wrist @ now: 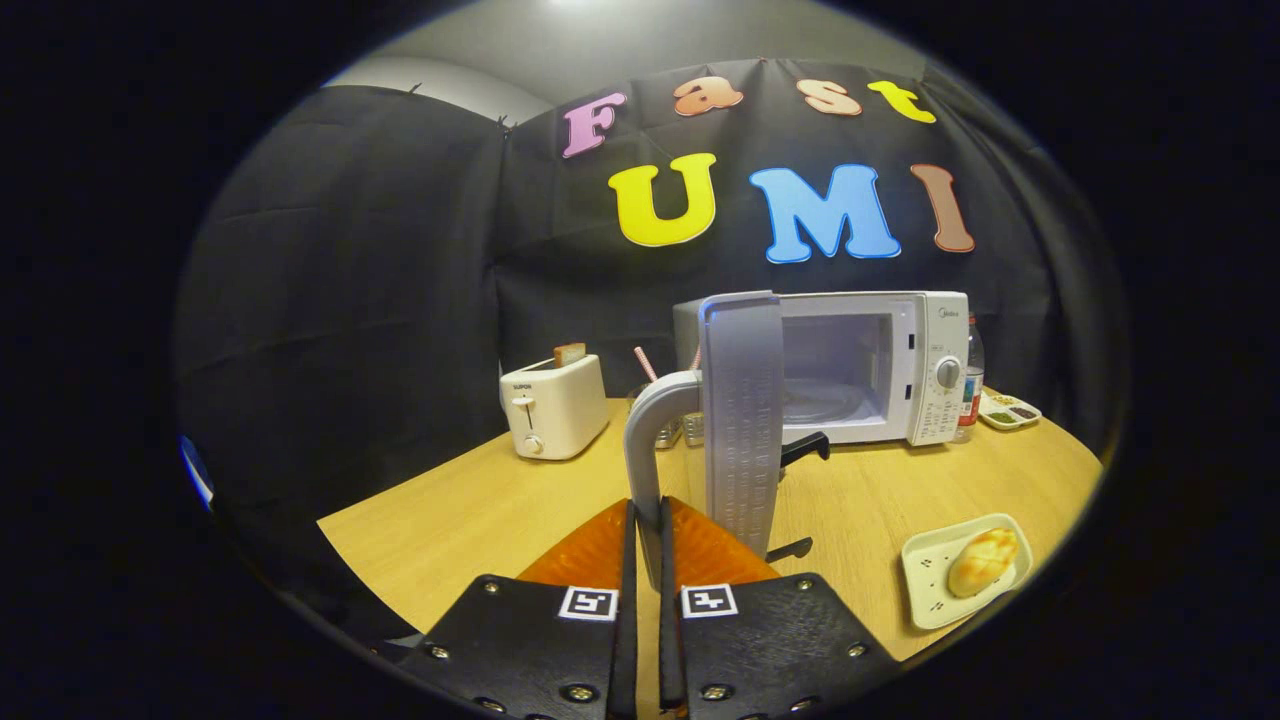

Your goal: Open the microwave, put the food inside, and close the microwave door.

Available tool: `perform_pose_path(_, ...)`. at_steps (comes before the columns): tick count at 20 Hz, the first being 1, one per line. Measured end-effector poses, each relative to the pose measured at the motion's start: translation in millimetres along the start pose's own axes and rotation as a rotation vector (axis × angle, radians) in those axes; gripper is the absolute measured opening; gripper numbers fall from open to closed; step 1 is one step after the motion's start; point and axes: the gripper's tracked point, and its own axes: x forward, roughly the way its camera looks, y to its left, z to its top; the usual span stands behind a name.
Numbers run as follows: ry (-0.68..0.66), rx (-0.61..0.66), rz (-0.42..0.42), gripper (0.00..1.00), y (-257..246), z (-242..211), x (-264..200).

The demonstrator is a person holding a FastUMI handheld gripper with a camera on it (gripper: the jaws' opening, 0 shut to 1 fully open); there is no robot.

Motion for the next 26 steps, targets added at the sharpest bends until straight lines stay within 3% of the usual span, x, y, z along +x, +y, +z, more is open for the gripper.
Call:
perform_pose_path(5, 0.065, 0.028, 0.032, 0.09, 49, -2, 11)
perform_pose_path(9, 0.056, 0.040, 0.167, 0.09, 79, 5, -8)
perform_pose_path(18, -0.003, -0.019, 0.230, 0.09, 13, 27, -35)
perform_pose_path(20, -0.010, -0.001, 0.240, 0.26, -4, 30, -41)
perform_pose_path(22, -0.021, -0.005, 0.226, 0.31, -22, 34, -49)
perform_pose_path(25, -0.051, 0.003, 0.217, 0.55, -45, 41, -63)
perform_pose_path(26, -0.057, -0.006, 0.185, 0.55, -60, 42, -65)
